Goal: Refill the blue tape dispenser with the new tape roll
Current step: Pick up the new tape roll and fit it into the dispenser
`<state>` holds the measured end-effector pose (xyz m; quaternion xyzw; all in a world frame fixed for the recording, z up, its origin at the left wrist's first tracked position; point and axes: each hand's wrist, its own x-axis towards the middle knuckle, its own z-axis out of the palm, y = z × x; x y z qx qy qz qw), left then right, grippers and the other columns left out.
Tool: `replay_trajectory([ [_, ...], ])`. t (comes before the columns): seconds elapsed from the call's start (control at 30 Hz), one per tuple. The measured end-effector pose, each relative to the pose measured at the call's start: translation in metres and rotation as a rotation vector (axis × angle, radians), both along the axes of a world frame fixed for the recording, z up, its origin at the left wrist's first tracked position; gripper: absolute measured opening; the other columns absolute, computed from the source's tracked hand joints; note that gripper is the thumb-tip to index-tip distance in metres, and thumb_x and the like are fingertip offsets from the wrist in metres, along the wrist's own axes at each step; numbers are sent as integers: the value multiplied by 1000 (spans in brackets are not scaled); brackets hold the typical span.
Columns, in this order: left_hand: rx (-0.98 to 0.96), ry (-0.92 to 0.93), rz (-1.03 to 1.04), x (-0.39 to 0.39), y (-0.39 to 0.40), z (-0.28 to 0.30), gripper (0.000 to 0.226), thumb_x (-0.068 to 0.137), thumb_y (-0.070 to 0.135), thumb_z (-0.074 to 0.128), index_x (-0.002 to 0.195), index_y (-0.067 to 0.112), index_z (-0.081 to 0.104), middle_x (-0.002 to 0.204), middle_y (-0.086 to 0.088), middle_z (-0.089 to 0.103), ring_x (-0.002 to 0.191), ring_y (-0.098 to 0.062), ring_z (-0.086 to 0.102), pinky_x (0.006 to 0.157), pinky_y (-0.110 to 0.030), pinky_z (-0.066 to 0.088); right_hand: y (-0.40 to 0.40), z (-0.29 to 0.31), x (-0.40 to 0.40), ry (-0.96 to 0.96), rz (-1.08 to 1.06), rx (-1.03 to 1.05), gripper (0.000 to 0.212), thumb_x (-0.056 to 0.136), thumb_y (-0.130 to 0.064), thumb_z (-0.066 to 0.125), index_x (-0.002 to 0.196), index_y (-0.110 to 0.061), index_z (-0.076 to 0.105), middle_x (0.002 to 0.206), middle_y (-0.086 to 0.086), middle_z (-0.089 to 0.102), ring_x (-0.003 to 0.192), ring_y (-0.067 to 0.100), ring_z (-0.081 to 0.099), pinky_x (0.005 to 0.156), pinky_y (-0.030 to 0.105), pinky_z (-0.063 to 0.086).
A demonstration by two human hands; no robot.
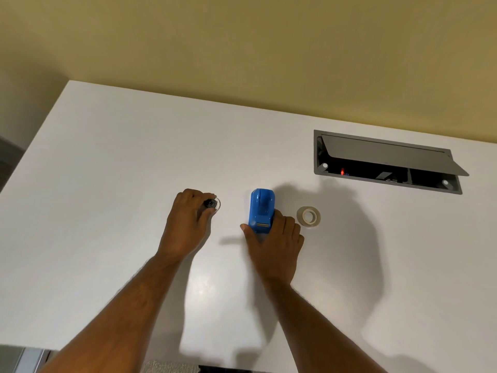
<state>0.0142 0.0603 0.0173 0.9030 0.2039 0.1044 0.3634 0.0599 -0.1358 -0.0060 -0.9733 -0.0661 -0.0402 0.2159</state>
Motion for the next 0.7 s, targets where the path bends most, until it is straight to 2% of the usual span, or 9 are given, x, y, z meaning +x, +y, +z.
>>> replay_trajectory([
  [0.07, -18, 9, 0, 1, 3, 1, 18, 89, 14, 68, 104, 24, 71, 103, 6, 63, 105, -14, 53, 84, -21, 39, 0, 0, 0, 5, 0, -4, 68, 79, -73, 56, 124, -22, 49, 100, -4, 52, 94, 18, 45, 83, 35, 40],
  [0.2, -19, -17, 3, 3, 6, 6, 14, 86, 13, 71, 91, 25, 67, 93, 20, 58, 98, -6, 50, 82, -6, 34, 0, 2, 0, 8, 2, 9, 67, 79, -71, 58, 124, -22, 49, 101, -4, 53, 94, 19, 47, 83, 35, 40],
  [0.3, -6, -11, -8, 4, 9, 8, 15, 84, 15, 71, 85, 27, 64, 90, 26, 55, 94, -1, 48, 78, -4, 34, 0, 2, -1, 7, 0, 11, 67, 79, -71, 58, 124, -22, 49, 101, -4, 53, 94, 19, 47, 83, 35, 41],
  [0.47, 35, 38, -16, 3, 10, 5, 12, 87, 22, 66, 86, 33, 61, 90, 28, 57, 92, -2, 49, 75, -10, 34, 0, 2, -1, 7, 5, 4, 68, 80, -72, 57, 124, -22, 48, 101, -4, 53, 93, 18, 47, 82, 34, 42],
  [0.6, 25, 35, -4, 3, 8, 2, 10, 89, 24, 62, 92, 34, 61, 91, 27, 59, 93, -5, 51, 74, -12, 35, 0, 2, -1, 2, 4, 13, 68, 79, -72, 57, 124, -21, 48, 101, -3, 53, 94, 18, 47, 82, 34, 41],
  [0.7, 31, 10, 20, 1, 6, 1, 12, 92, 25, 63, 101, 33, 63, 99, 22, 61, 98, -7, 54, 77, -18, 37, 0, 2, -1, 9, 7, 27, 69, 79, -72, 57, 125, -21, 49, 101, -4, 53, 93, 18, 47, 83, 34, 42],
])
